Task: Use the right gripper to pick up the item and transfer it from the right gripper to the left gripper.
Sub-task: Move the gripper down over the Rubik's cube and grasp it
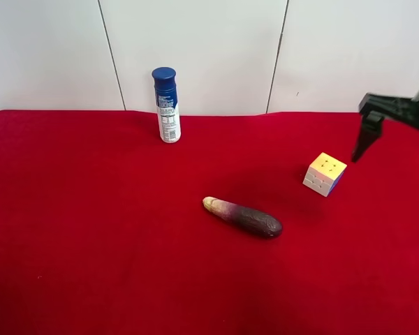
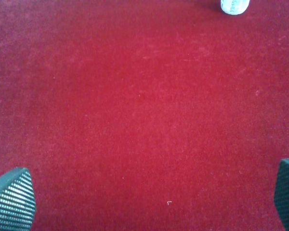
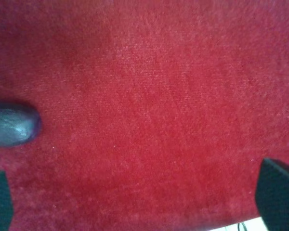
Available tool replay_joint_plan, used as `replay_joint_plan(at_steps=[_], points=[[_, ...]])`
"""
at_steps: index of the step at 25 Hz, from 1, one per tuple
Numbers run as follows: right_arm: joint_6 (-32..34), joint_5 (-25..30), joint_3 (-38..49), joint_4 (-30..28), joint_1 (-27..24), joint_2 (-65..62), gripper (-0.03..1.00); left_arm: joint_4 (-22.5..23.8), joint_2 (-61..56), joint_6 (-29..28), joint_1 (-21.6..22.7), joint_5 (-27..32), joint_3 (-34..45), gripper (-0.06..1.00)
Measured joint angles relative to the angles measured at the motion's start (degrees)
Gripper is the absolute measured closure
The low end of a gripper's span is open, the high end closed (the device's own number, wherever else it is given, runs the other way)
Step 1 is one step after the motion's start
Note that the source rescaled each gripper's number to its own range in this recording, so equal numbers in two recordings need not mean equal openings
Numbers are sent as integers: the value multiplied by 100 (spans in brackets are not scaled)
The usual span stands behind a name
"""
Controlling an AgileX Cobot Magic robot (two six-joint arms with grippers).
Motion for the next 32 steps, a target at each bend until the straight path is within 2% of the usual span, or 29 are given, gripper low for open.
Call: replay_joint_plan(at_steps=[6, 14, 23, 32], points=[[224, 0, -618, 28, 0, 794, -3, 0, 0, 0, 0, 0, 0, -6], [634, -1, -1410, -218, 0, 1712, -3, 0, 0, 0, 0, 0, 0, -6], [1156, -856, -1447, -218, 0, 2444, -3, 0, 0, 0, 0, 0, 0, -6], [1272, -1283, -1447, -218, 0, 3006, -3, 0, 0, 0, 0, 0, 0, -6]])
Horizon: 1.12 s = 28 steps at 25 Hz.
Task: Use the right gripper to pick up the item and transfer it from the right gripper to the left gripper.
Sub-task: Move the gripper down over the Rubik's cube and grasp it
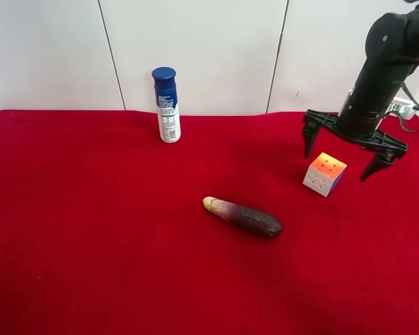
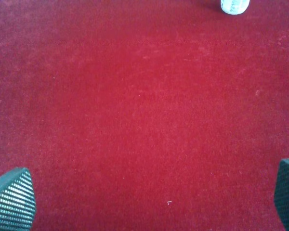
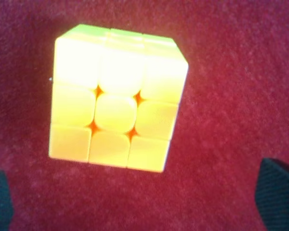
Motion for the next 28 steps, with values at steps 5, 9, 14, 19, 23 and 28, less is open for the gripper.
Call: replay_joint_plan(at_steps=[5, 9, 14, 19, 23, 28], points=[[5, -223, 0, 0, 0, 175, -3, 0, 0, 0, 0, 0, 0, -6], [30, -363, 0, 0, 0, 321, -3, 0, 0, 0, 0, 0, 0, -6], [132, -590, 0, 0, 0, 468, -3, 0, 0, 0, 0, 0, 0, -6], [252, -806, 0, 139, -143, 476, -3, 0, 0, 0, 0, 0, 0, -6], [236, -806, 0, 422, -309, 476, -3, 0, 0, 0, 0, 0, 0, -6], [91, -806, 0, 590, -333, 476, -3, 0, 0, 0, 0, 0, 0, -6]])
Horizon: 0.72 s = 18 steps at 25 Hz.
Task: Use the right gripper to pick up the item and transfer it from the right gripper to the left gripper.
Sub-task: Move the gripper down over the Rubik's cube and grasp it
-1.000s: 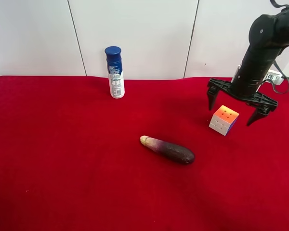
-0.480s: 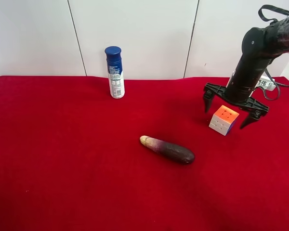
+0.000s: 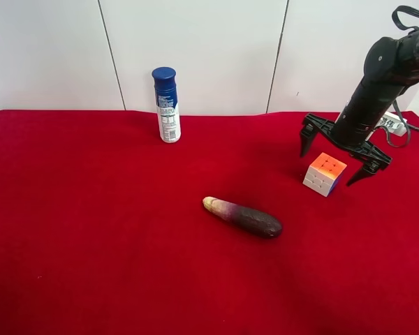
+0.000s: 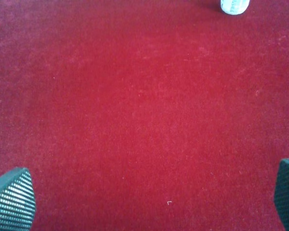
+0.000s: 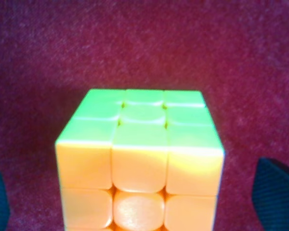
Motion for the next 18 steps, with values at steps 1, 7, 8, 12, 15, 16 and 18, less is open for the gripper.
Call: replay_joint_plan(at_steps=[1, 7, 8, 12, 15, 16, 18], points=[[-5, 0, 0, 7, 0, 0, -3, 0, 0, 0, 0, 0, 0, -6], [-47, 0, 0, 12, 0, 0, -3, 0, 0, 0, 0, 0, 0, -6], [-47, 0, 0, 12, 0, 0, -3, 0, 0, 0, 0, 0, 0, -6], [-47, 0, 0, 12, 0, 0, -3, 0, 0, 0, 0, 0, 0, -6], [-47, 5, 0, 17, 0, 0, -3, 0, 0, 0, 0, 0, 0, -6], [-47, 19, 0, 17, 0, 23, -3, 0, 0, 0, 0, 0, 0, -6], [-47, 95, 0, 76, -11, 89, -3, 0, 0, 0, 0, 0, 0, -6]])
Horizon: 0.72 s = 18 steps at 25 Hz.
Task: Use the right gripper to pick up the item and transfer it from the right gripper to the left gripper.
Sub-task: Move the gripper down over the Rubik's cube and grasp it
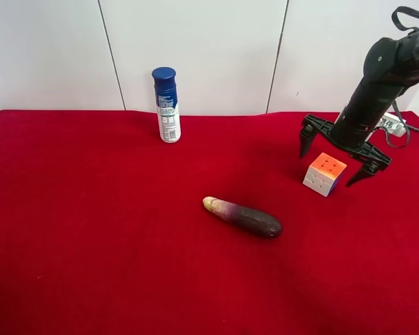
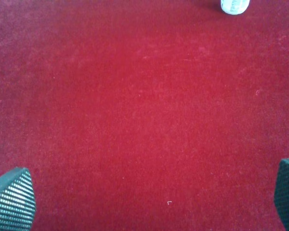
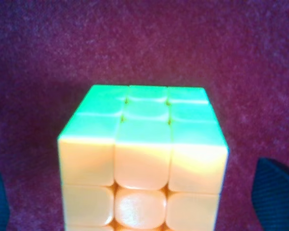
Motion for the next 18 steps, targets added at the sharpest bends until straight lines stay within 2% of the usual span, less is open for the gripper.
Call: replay_joint_plan(at_steps=[5, 11, 18], points=[[-90, 90, 0, 190, -10, 149, -3, 0, 0, 0, 0, 0, 0, -6], [-100, 102, 0, 92, -10, 149, 9, 0, 0, 0, 0, 0, 0, -6], [-248, 117, 0, 88, -10, 136, 11, 0, 0, 0, 0, 0, 0, -6]])
